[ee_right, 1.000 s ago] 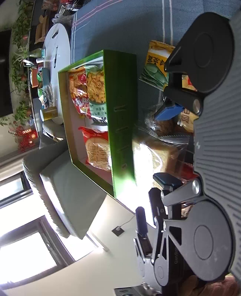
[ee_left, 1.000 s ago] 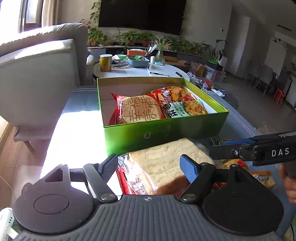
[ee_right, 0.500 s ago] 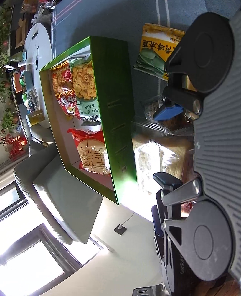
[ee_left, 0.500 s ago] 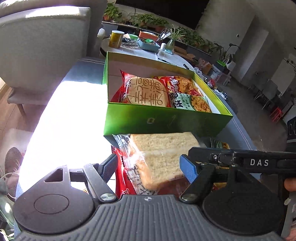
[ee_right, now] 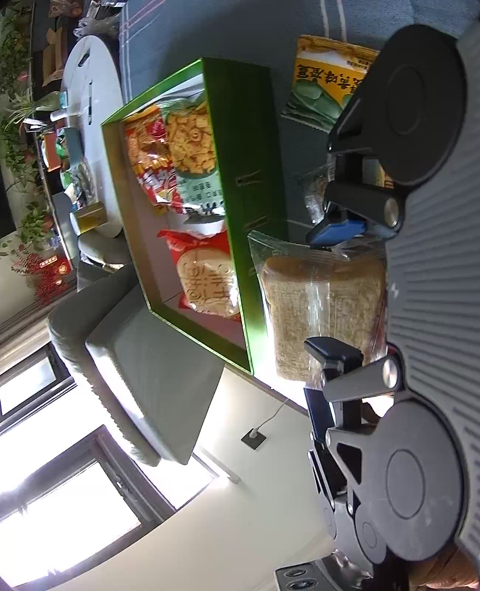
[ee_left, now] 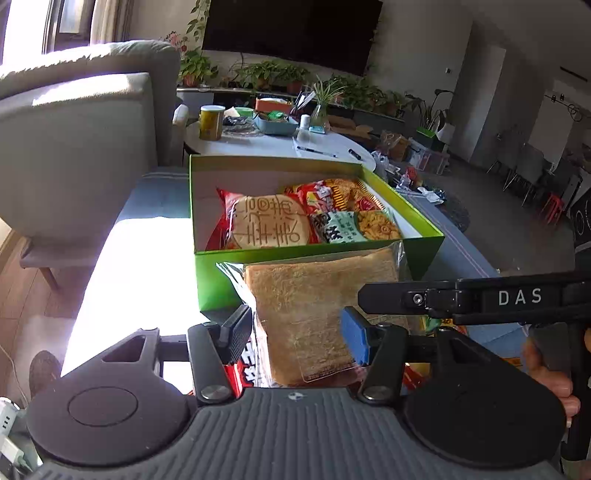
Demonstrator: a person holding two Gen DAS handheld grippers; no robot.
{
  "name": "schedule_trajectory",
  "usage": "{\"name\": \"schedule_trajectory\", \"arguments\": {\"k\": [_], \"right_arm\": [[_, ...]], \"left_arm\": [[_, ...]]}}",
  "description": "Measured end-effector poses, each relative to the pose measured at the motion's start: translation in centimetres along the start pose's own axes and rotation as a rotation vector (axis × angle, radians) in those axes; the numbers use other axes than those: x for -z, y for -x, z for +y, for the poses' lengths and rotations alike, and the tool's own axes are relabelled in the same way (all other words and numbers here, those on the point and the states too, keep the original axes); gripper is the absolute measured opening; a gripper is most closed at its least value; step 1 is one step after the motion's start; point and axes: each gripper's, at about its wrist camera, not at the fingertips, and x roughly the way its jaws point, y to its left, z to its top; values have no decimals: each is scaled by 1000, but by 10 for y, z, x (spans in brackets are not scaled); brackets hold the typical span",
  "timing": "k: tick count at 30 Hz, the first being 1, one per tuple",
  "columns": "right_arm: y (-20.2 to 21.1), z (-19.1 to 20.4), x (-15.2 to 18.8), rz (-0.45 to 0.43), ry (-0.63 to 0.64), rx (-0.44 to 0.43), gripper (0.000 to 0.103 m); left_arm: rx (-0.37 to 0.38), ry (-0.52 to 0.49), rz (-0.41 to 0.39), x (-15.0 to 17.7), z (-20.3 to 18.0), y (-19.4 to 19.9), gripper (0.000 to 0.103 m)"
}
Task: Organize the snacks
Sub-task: 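Lift the bread loaf up over the green box rim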
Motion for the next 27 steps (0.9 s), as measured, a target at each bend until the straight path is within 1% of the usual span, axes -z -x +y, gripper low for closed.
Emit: {"name": "schedule_trajectory", "arguments": {"k": [4, 12, 15, 19, 22, 27], "right_arm": [[11, 13, -9, -58, 54, -5, 77], [19, 9, -31, -128, 24, -37, 77], [20, 9, -45, -162, 18, -51, 77], [16, 10, -71, -188, 31, -64, 77], [8, 6, -92, -205, 18, -85, 77], [-10, -3, -112, -225, 19, -90, 77]], "left_arm": [[-17, -39, -53, -15, -7, 7, 50], [-22, -57, -118, -41, -12, 12, 52], [-30, -56, -145, -58, -11, 7, 53], [-24, -42, -176, -86, -2, -4, 54], [-31, -43, -203, -104, 4, -14, 55], [-33, -42, -212, -123, 17, -38, 55]]}}
